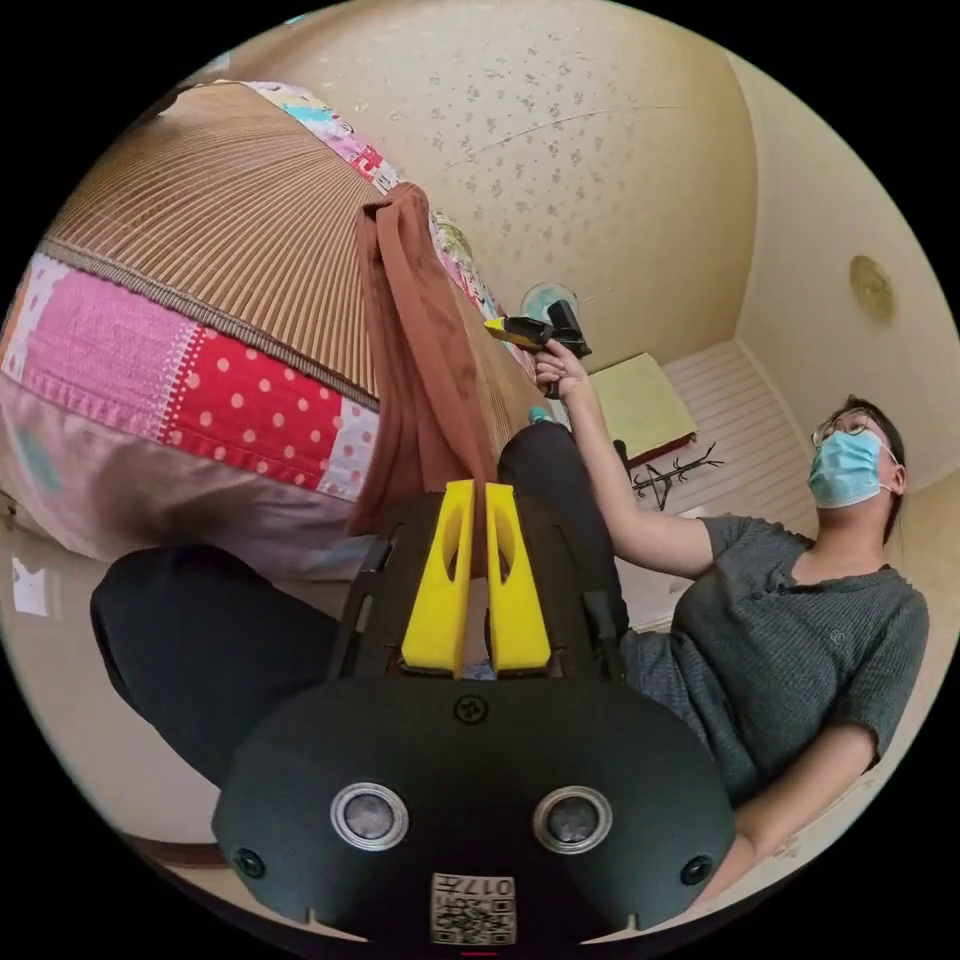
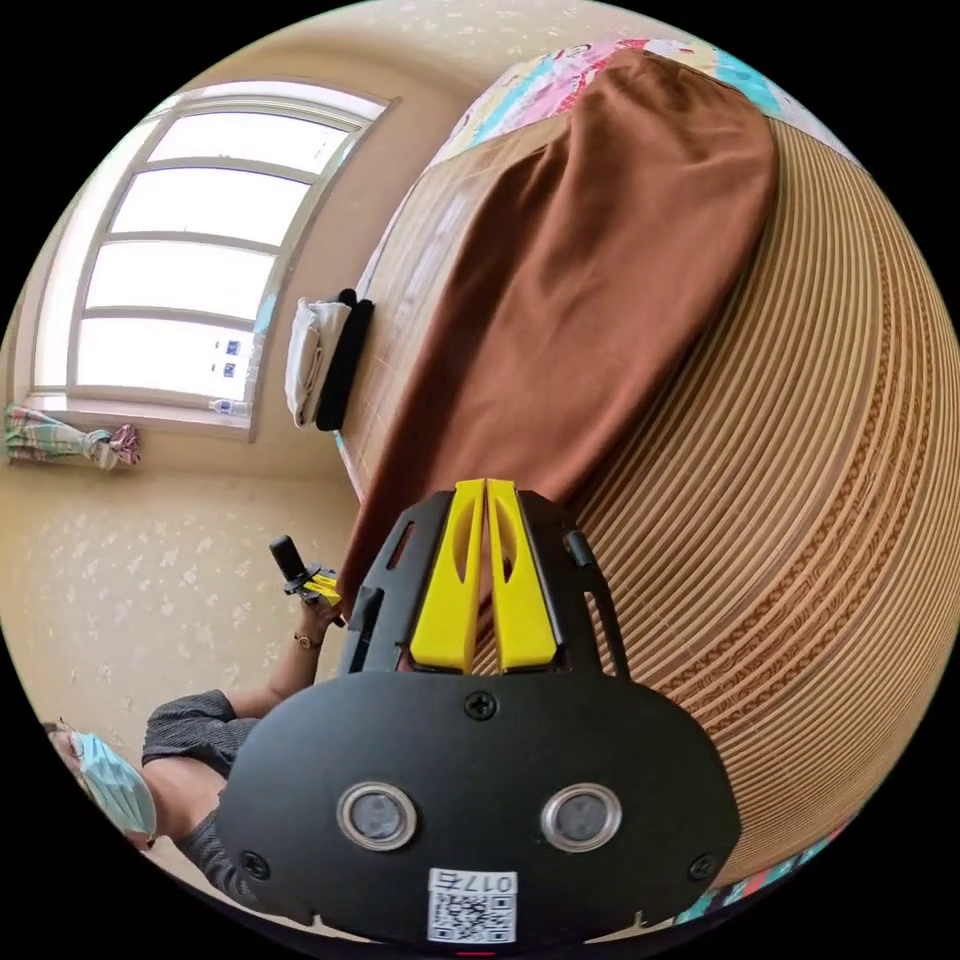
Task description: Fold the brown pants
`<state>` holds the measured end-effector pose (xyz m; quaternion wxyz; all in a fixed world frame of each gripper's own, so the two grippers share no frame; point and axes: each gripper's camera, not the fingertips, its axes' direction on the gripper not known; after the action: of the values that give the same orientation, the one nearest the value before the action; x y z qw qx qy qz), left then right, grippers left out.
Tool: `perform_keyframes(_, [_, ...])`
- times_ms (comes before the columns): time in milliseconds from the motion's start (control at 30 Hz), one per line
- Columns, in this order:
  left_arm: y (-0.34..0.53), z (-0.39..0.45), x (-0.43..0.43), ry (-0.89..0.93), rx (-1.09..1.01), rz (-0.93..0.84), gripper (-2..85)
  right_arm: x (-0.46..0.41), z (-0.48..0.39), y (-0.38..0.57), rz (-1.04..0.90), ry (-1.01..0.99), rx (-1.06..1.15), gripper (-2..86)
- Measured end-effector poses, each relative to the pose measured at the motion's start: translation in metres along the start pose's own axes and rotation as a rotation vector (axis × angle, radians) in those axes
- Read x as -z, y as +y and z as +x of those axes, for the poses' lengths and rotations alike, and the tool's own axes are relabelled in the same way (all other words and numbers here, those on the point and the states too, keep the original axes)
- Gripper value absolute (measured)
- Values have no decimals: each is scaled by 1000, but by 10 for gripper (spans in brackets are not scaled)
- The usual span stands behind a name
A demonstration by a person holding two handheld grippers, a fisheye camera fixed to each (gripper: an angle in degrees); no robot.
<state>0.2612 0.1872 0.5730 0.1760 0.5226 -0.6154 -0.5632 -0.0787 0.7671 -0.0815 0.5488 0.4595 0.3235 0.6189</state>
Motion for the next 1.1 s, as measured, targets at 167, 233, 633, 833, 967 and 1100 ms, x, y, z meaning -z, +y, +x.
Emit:
perform_keyframes(167, [7,-13,-1,-325,193,-35,-1,-26,-1,-8,-119,260,-129,50])
perform_keyframes(233, [8,-10,-1,-324,203,-12,-1,-47,8,-16,-188,203,-145,85])
perform_keyframes(633, [3,14,-4,-310,238,4,-2,-57,-11,-11,-167,197,-141,74])
perform_keyframes(833, [9,21,-6,-290,263,17,-3,-108,-8,-18,-310,213,-130,59])
perform_keyframes(967, [12,29,-6,-280,261,9,-4,-108,-15,-12,-291,149,-73,31])
perform_keyframes(1100, [18,40,2,-193,209,1,-5,-90,-31,5,-243,165,-9,21])
